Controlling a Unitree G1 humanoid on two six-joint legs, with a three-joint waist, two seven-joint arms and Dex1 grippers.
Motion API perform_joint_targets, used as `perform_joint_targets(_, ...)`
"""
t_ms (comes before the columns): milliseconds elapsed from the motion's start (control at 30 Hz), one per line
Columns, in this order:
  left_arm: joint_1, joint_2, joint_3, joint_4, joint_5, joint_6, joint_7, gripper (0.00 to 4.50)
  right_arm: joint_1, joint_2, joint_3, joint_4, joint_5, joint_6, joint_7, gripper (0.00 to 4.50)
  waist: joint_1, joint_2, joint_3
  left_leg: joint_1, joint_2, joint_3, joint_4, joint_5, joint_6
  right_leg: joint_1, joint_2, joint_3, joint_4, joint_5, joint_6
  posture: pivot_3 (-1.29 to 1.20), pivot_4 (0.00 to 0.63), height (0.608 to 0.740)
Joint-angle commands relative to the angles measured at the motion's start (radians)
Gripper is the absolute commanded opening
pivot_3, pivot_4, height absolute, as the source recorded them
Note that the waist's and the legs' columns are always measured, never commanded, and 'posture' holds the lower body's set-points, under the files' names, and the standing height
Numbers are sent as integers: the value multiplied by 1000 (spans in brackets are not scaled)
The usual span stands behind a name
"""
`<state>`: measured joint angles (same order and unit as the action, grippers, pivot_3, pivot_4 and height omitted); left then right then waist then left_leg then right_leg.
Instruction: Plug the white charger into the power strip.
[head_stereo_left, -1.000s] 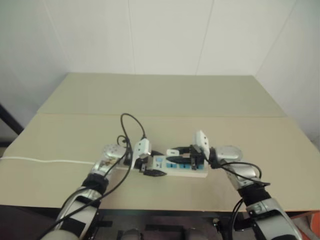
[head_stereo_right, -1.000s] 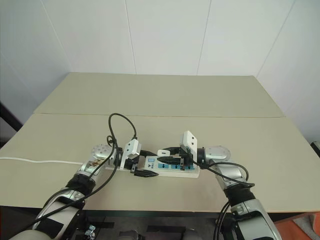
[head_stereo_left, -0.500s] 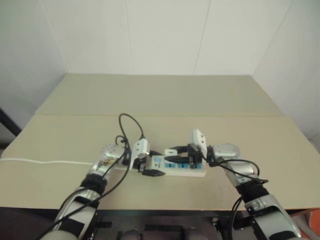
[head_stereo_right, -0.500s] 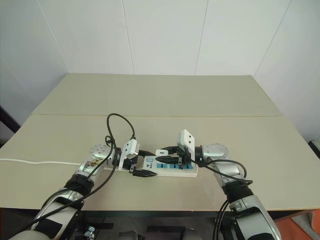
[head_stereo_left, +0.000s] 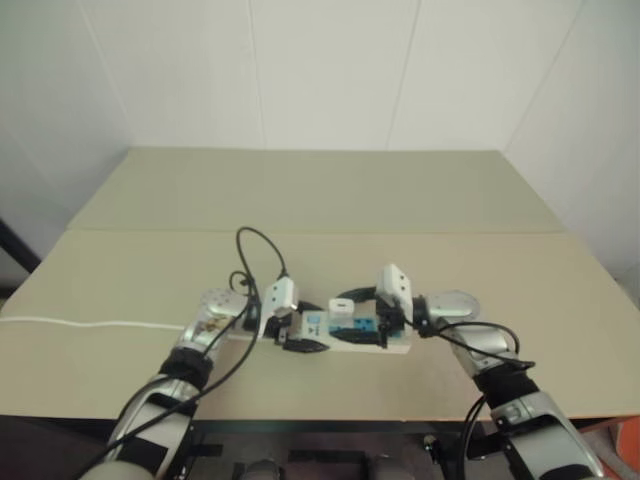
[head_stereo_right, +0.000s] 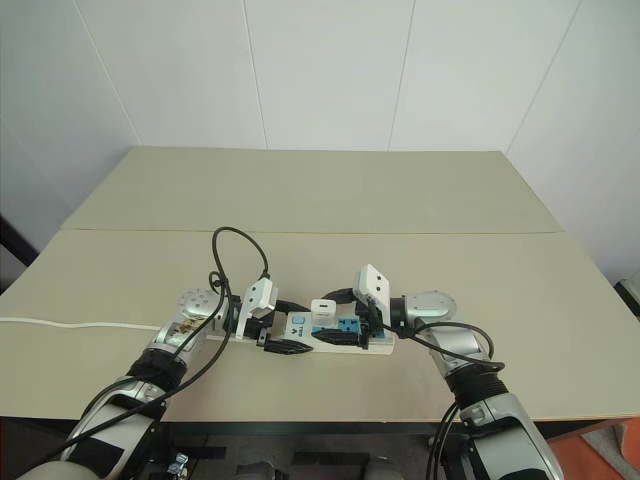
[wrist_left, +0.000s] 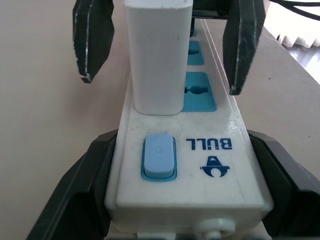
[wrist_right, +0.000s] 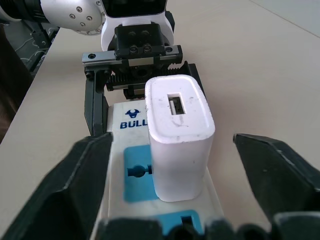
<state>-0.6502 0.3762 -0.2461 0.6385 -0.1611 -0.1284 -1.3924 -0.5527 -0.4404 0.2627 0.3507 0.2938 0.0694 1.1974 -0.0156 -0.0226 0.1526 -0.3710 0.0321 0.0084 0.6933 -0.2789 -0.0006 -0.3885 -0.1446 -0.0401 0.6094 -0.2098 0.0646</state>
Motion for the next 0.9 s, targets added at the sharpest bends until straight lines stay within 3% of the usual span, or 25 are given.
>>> perform_joint_targets(33, 21, 29, -1, 9, 21, 13, -10, 3298, 41, -6, 11, 43, -38, 51, 0, 4479, 0, 0, 0, 0, 0, 0, 0, 0, 0, 0, 0, 0, 0, 0, 0, 0, 150, 740)
perform_joint_targets(67, 22, 27, 2, 8, 19, 15, -8, 3298, 37, -4, 5, 42, -36, 48, -5, 4479, 0, 0, 0, 0, 0, 0, 0, 0, 0, 0, 0, 0, 0, 0, 0, 0, 150, 740)
perform_joint_targets(167, 15, 22, 21, 0, -4, 33, -6, 4335, 28, -3, -13, 33, -33, 39, -15, 4500, 0, 0, 0, 0, 0, 0, 0, 0, 0, 0, 0, 0, 0, 0, 0, 0, 150, 740)
perform_joint_targets(200, 13, 25, 28, -10, -13, 40, -9, 4463, 28, -6, -18, 26, -30, 38, -15, 4500, 1, 0, 0, 0, 0, 0, 0, 0, 0, 0, 0, 0, 0, 0, 0, 0, 150, 740)
perform_joint_targets(500, 30, 125, 106, -239, -122, 160, -82, 4463, 24, -84, -105, -96, 14, 61, 4, 4500, 7, 0, 1, -11, 0, 0, 1, 0, 0, -10, 0, 0, 1, 0, 0, 0, 150, 740)
perform_joint_targets(667, 71, 217, 163, -371, -197, 244, -108, 4463, 90, -246, -223, -247, 101, 131, 69, 4500, 8, 5, 13, -20, 0, 0, 1, 0, -1, -18, 0, 0, 2, 0, 0, 0, 150, 740)
perform_joint_targets(900, 135, 358, 247, -444, -234, 282, -114, 4463, 228, -454, -401, -287, 145, 140, 118, 4500, 6, 5, 18, -19, 0, 1, 1, 0, 0, -18, 0, 0, 1, 0, 0, 0, 150, 740)
